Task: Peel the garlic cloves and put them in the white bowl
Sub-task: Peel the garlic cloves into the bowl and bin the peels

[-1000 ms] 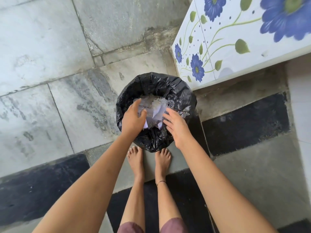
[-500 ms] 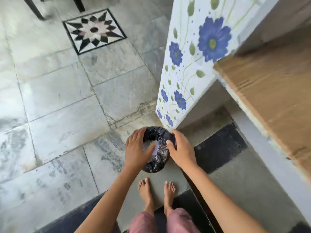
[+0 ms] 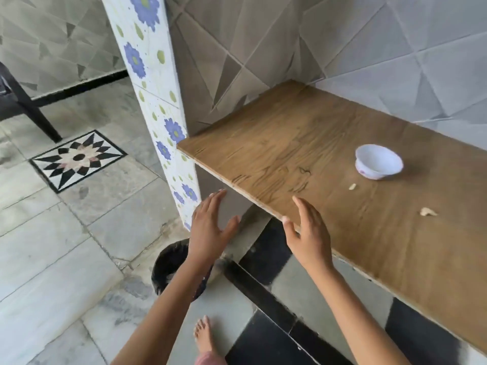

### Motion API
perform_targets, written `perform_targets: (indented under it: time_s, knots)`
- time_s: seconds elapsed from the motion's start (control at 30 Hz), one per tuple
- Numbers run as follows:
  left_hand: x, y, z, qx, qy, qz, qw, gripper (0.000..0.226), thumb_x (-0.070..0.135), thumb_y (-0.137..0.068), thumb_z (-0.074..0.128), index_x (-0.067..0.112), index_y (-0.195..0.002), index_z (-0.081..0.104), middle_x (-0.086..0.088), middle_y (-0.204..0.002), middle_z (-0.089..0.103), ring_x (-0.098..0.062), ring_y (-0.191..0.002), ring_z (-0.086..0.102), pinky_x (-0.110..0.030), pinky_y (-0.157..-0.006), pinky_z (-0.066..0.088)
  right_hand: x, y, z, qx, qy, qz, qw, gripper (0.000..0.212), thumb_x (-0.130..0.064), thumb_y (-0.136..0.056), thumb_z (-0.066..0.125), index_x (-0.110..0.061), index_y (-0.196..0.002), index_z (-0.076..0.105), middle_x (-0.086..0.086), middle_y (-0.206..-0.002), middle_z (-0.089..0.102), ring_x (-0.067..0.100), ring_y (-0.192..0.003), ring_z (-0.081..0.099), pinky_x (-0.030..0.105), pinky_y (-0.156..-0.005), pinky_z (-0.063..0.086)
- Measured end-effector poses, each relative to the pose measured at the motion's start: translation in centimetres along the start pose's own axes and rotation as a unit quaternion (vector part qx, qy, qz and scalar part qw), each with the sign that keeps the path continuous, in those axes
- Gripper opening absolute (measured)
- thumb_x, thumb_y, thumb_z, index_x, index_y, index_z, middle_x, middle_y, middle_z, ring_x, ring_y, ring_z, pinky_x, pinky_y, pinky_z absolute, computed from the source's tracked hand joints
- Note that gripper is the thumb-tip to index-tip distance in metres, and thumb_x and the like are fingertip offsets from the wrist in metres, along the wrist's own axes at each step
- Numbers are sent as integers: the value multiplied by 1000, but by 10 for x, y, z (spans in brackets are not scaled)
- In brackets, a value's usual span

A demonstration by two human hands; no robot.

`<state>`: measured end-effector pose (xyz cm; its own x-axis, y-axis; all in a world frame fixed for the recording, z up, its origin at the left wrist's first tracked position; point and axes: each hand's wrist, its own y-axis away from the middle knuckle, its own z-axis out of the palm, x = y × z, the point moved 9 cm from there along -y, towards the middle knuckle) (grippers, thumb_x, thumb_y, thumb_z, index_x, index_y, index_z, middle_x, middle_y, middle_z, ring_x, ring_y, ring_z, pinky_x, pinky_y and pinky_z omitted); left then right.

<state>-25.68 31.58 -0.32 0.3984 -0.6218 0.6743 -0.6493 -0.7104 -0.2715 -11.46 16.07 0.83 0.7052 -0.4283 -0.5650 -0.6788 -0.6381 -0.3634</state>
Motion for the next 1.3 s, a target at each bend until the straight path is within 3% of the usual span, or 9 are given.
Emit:
perform_targets:
  time_s: [0.2, 0.4, 0.57, 0.67, 0.8, 0.93, 1.07, 1.17, 1.3]
  knots:
    - [132, 20, 85, -94, 26, 95, 991, 54, 30, -86, 64, 22, -135, 45, 1, -137, 52, -22, -122, 50, -37, -99, 41, 84, 63, -126, 100, 63, 75, 990, 45, -5, -78, 72, 7, -119, 58, 22, -116, 63, 38, -106, 61, 47, -88, 50]
    - [221, -4, 166, -167, 33, 181, 969, 42, 22, -84, 66, 19, -124, 57, 2, -128, 59, -21, -110, 58, -24, -85, 42, 160, 88, -196, 145, 144, 169, 964, 46, -12, -83, 68, 5, -124, 56, 21, -121, 61, 36, -113, 58, 45, -93, 47]
    - [254, -43, 226, -222, 47, 185, 956, 38, 14, -82, 67, 13, -120, 63, -6, -124, 61, -21, -103, 62, -25, -86, 46, 204, 81, -203, 153, 220, 228, 936, 49, -31, -90, 54, 3, -126, 54, 22, -125, 58, 37, -114, 57, 45, -94, 45]
    - [258, -68, 251, -244, 13, 189, 951, 37, 14, -85, 63, 11, -122, 62, -10, -121, 62, -24, -102, 63, -30, -85, 49, 238, 72, -194, 110, 222, 312, 917, 60, -38, -96, 44, -4, -144, 32, 17, -148, 35, 33, -137, 32, 43, -112, 23]
    - [260, -77, 272, -272, -81, 255, 924, 22, 13, -90, 53, 6, -105, 68, -14, -102, 67, -29, -88, 62, -35, -74, 49, 265, 78, -182, 43, 263, 360, 894, 67, -49, -97, 28, -11, -150, 10, 10, -157, 13, 25, -145, 8, 38, -117, 3]
    - [269, -82, 281, -283, -149, 304, 897, 23, 11, -91, 47, 4, -99, 67, -12, -96, 67, -28, -83, 63, -37, -71, 51, 267, 76, -180, 23, 294, 366, 883, 64, -51, -97, 21, -16, -150, 12, 6, -158, 9, 23, -146, 5, 38, -116, -1]
    - [291, -107, 263, -249, -36, 278, 927, 21, 7, -82, 58, 10, -95, 74, -9, -89, 73, -26, -80, 67, -26, -62, 46, 267, 75, -177, 14, 287, 376, 881, 62, -49, -98, 21, -17, -150, 10, 6, -158, 6, 22, -146, 2, 39, -118, -2]
    - [318, -137, 266, -224, -6, 279, 934, 22, 2, -82, 56, 7, -92, 74, -14, -89, 73, -31, -81, 67, -36, -69, 52, 267, 73, -175, 11, 286, 380, 880, 61, -48, -98, 21, -17, -150, 9, 5, -158, 4, 22, -146, -1, 39, -118, -4]
    - [326, -154, 310, -291, -144, 258, 910, 25, 9, -86, 51, 19, -99, 70, -6, -109, 67, -27, -98, 63, -30, -76, 49, 266, 72, -174, 7, 283, 387, 878, 61, -49, -98, 19, -17, -150, 10, 5, -159, 5, 22, -146, 0, 39, -117, -5]
